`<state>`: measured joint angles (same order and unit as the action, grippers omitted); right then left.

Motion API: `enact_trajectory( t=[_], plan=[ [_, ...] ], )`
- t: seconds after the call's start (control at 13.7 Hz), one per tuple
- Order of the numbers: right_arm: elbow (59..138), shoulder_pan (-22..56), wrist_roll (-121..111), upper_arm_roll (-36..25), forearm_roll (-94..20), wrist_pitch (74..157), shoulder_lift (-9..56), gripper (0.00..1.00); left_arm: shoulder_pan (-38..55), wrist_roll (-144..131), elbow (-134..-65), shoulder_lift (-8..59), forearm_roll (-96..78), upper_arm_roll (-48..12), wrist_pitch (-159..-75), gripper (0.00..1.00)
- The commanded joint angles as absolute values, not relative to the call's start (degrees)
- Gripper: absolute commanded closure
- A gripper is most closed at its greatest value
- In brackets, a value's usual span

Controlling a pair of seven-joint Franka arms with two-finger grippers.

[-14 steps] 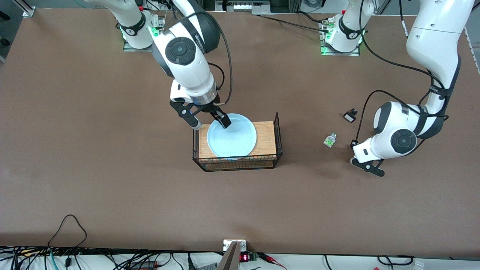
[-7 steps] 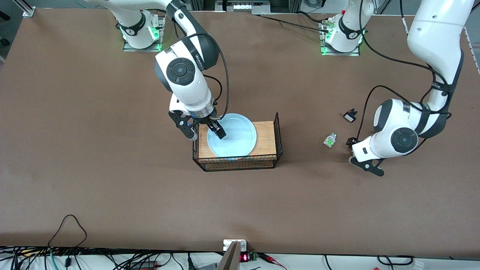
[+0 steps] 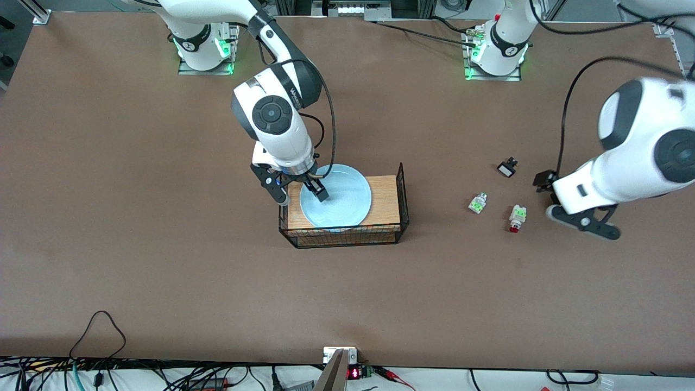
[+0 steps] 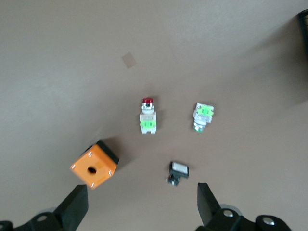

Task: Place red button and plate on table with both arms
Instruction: 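Set the red button beside the green switch while the right gripper reaches the plate, then raise the left gripper away while the right gripper grips the plate rim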

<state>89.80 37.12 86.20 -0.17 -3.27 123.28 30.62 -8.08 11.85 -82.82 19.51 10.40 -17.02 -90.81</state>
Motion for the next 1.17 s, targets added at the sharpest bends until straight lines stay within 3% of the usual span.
enact_trajectory(
  t=[0.0, 0.36, 0.58, 0.73, 0.8, 1.09],
  plan=[
    [88.68, 37.27, 87.1, 0.0, -4.04, 121.21, 30.67, 0.31, -6.16, 6.44, -75.6, 20.74, 8.97, -17.58, -81.85, 0.0],
    [88.59, 36.56, 87.1, 0.0, -6.42, 121.03, 30.24, 0.34, -1.07, -2.51, -77.77, 15.05, 4.69, -11.18, -84.36, 0.0],
    [88.59, 36.82, 87.1, 0.0, -6.42, 121.03, 30.23, 0.36, 1.05, -9.85, -90.64, 6.45, 2.29, -6.69, -94.78, 0.0],
    [88.51, 37.0, 87.1, 0.0, -6.42, 121.03, 30.23, 0.41, 1.58, -6.09, -100.95, -1.11, 2.2, -4.75, -103.94, 0.0],
    [88.51, 36.91, 87.1, 0.0, -6.42, 120.94, 30.15, 0.45, 2.63, -3.02, -102.64, -2.36, 2.2, -4.4, -104.06, 0.0],
    [88.42, 36.83, 86.92, 0.0, -6.42, 119.89, 29.71, 0.68, 2.02, -2.63, -100.91, -1.67, 2.2, -4.04, -98.54, 0.0]
  ],
)
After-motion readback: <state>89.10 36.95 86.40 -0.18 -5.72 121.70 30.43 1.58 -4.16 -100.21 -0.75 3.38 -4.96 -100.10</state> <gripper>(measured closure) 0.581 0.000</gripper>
